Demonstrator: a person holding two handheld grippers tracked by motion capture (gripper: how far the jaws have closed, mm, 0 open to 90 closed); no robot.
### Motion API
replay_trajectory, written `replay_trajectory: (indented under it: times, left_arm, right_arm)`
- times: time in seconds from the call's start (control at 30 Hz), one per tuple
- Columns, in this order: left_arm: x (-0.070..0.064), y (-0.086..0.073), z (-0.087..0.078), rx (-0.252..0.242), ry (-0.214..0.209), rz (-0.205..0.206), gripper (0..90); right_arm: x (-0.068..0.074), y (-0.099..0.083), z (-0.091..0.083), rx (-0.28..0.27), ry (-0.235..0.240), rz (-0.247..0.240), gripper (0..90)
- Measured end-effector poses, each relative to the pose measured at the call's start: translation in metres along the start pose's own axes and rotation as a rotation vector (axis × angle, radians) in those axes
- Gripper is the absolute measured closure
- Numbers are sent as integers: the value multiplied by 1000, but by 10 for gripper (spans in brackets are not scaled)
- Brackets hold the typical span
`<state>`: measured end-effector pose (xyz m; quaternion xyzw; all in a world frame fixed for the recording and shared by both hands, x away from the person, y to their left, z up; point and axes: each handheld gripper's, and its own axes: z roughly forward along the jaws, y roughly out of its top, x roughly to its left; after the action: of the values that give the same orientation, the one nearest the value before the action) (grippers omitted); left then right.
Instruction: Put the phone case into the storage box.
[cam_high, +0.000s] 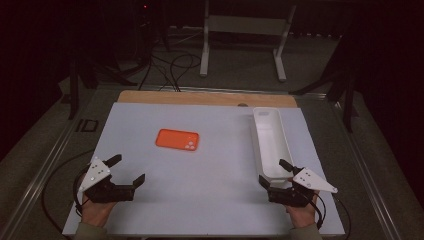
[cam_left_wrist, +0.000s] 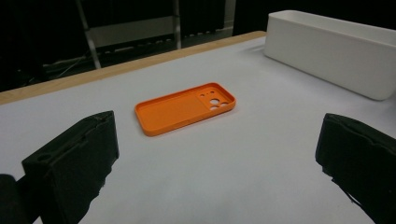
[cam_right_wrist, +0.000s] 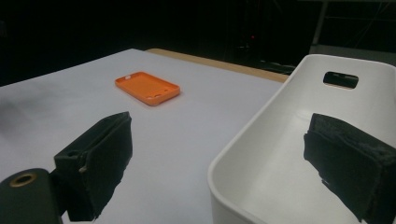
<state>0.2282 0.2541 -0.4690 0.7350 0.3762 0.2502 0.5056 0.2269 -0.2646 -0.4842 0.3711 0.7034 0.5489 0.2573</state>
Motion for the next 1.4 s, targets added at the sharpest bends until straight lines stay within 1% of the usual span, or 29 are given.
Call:
replay_trajectory:
  times: [0.13,0.17,0.2,0.27,0.3,0.5,0.63,0.87,1.07,1.13,1.33,1.4]
  left_arm:
    - [1,4,2,5,-1,3,3]
    - [3,7,4,-1,-5,-3,3]
    - [3,7,4,-1,-5,-3,3]
    - [3,10,6,-1,-7,2,3]
    - [2,14,10,6,-3,12,3]
    - [4,22,19,9,-6,17,3]
    - [5,26,24,17,-12,26,3]
    - [7,30,32,9,-11,12,3]
    - [10,35,37,12,-19,15,3]
    - [12,36,41,28,-17,17,3]
    - [15,38,47,43,-19,18,3]
    - [16,40,52,58,-17,21,3]
  right_arm:
    - [0,0,0,0,-1,0,78]
    - [0,0,0,-2,-1,3,78]
    - [0,0,0,-2,-1,3,78]
    - [0,0,0,-1,-2,7,78]
    - [0,0,0,-2,-1,4,77]
    - [2,0,1,5,2,-9,78]
    - [1,0,0,3,-1,-2,78]
    - [1,0,0,1,-1,0,78]
    - [0,0,0,-3,-5,-2,78]
    - [0,0,-1,-6,-5,1,78]
    - [0,0,-1,-6,-7,4,78]
    - [0,0,-1,-7,-7,4,78]
